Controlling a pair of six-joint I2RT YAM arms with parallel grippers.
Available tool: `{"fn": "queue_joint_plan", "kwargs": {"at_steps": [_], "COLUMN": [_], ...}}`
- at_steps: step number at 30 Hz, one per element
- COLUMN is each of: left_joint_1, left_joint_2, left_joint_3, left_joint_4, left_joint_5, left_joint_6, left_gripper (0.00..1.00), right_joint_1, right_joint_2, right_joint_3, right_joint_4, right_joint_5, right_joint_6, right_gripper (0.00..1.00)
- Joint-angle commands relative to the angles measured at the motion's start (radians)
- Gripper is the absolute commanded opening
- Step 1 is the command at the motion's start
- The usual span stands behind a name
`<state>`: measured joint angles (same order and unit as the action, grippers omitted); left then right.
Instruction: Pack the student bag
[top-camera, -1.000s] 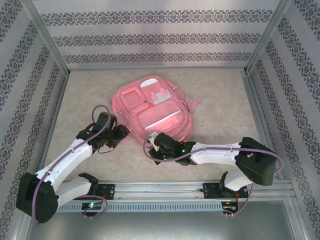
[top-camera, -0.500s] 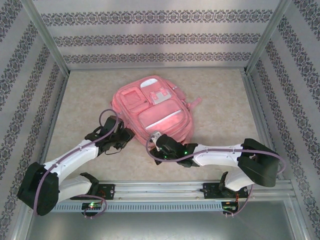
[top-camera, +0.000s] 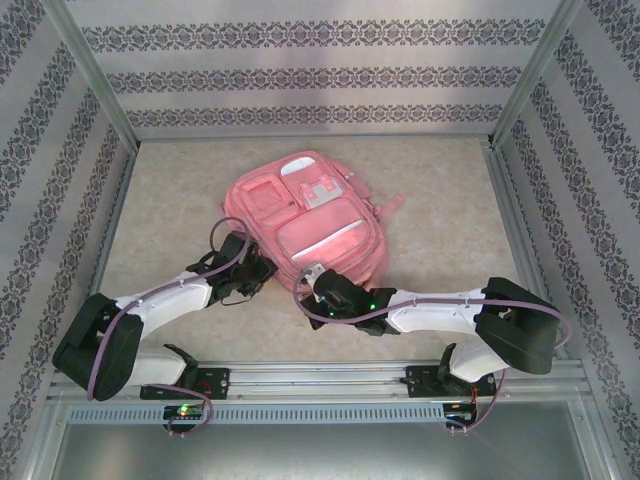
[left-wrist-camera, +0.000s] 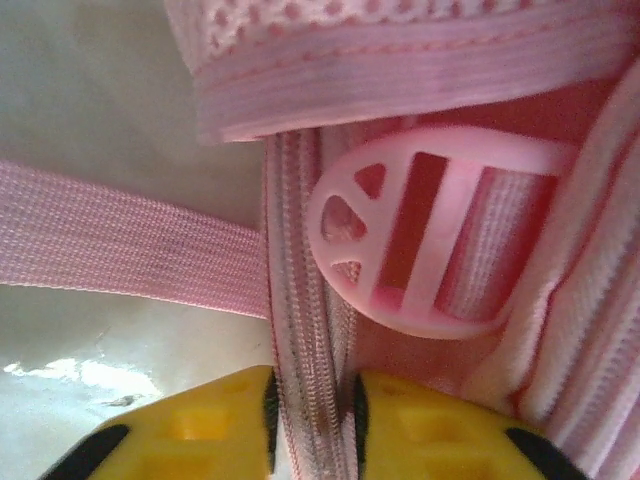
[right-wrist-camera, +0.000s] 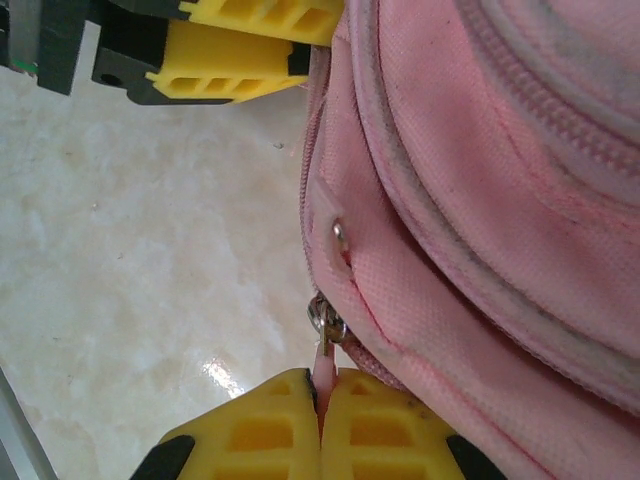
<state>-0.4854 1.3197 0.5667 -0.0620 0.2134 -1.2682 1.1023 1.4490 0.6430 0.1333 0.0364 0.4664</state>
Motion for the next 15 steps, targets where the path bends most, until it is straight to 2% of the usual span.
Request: {"fn": "queue_joint_plan", "kwargs": {"at_steps": [1, 6, 15], "left_joint_1": [-0.010, -0.009, 0.032], "left_joint_2": [0.026, 0.035, 0.029], "left_joint_3": [0.003, 0.023, 0.029], "left_joint_4": [0.061, 0.039, -0.017], "left_joint_5": [-0.039, -0.073, -0.071], "left_joint_6": [0.011, 0.048, 0.091], "left_gripper": [0.15, 0.05, 0.00], "right_joint_1": [0.005, 0.005, 0.001], "right_joint_2": [-0.033, -0.096, -0.191], "right_joint_3": [-0.016, -0.051, -0.077], "right_joint_4": [-0.009, -0.115, -0.308], "right_joint_5": [0.024, 0.053, 0.090], "right_joint_6": [0.036, 0.072, 0.103], "right_gripper": [0.00, 0.00, 0.00]}}
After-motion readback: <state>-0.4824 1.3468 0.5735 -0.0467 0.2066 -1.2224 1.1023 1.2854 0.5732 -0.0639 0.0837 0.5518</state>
